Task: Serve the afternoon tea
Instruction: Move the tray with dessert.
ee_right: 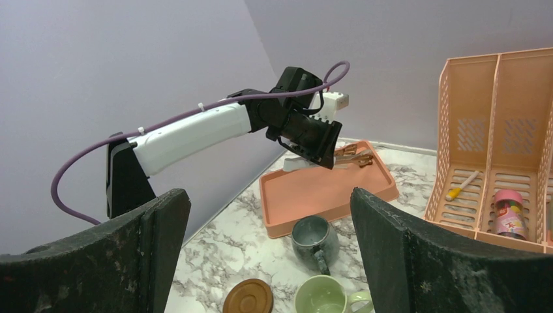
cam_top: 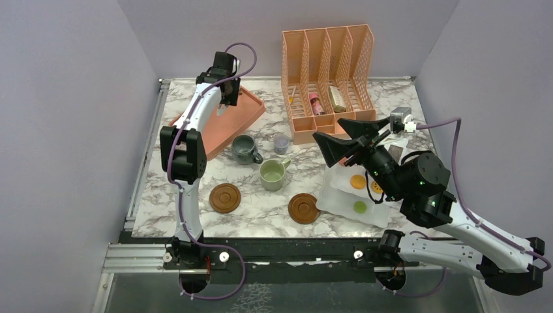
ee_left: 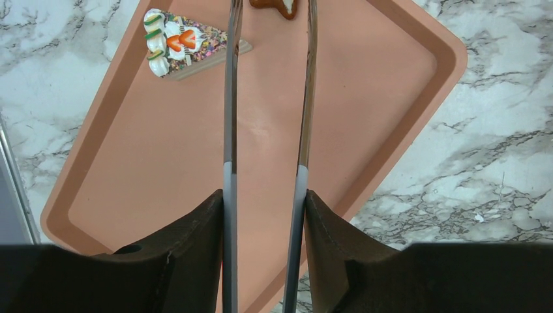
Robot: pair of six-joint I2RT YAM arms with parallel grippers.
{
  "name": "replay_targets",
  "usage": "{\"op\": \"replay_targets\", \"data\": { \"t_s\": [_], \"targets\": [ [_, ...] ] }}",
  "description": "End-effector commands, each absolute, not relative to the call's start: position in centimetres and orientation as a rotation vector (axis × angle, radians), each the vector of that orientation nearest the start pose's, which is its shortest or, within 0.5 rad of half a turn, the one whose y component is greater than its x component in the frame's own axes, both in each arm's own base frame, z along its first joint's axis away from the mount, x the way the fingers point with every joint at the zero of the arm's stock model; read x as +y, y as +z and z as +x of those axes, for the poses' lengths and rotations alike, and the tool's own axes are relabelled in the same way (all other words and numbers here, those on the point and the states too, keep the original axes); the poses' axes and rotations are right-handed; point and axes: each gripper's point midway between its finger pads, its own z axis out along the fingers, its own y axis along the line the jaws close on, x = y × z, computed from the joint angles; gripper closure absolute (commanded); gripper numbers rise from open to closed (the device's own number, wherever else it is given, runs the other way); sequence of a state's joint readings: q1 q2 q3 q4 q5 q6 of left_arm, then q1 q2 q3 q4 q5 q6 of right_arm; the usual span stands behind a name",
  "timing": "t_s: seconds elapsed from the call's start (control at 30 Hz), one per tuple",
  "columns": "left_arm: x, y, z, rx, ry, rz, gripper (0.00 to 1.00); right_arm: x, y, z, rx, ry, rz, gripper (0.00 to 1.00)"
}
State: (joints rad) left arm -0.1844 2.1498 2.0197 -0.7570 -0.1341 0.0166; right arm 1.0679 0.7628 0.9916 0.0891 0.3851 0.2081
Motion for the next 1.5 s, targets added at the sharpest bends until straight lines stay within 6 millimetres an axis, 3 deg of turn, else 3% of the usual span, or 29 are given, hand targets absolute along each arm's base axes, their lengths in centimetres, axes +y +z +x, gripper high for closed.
{"op": "replay_targets", "data": {
  "t_s": [0.0, 0.3, 0.6, 0.83, 1.47],
  "targets": [
    [-7.1, 15.3, 55.2, 2.388, 0.131, 0.186, 0.55, 22.6, 45.3, 19.2, 1.273, 0.851, -0.200, 0.01],
    [-7.5, 15.1, 55.5, 2.388, 0.108, 0.205, 0.56, 22.5, 45.1, 19.3, 1.276, 0.846, -0.195, 0.01],
    [-7.5, 15.0, 54.2, 2.411, 0.092, 0.187, 0.62, 22.6, 45.2, 19.3, 1.272, 0.848, -0.197, 0.01],
    [-7.4, 16.0, 52.5, 2.421, 0.078, 0.169, 0.63, 22.0, 45.8, 19.0, 1.263, 0.853, -0.190, 0.01],
    [-8.5, 17.3, 48.0, 2.442, -0.026, 0.120, 0.64, 21.4, 44.8, 19.4, 1.300, 0.822, -0.166, 0.01]
  ]
}}
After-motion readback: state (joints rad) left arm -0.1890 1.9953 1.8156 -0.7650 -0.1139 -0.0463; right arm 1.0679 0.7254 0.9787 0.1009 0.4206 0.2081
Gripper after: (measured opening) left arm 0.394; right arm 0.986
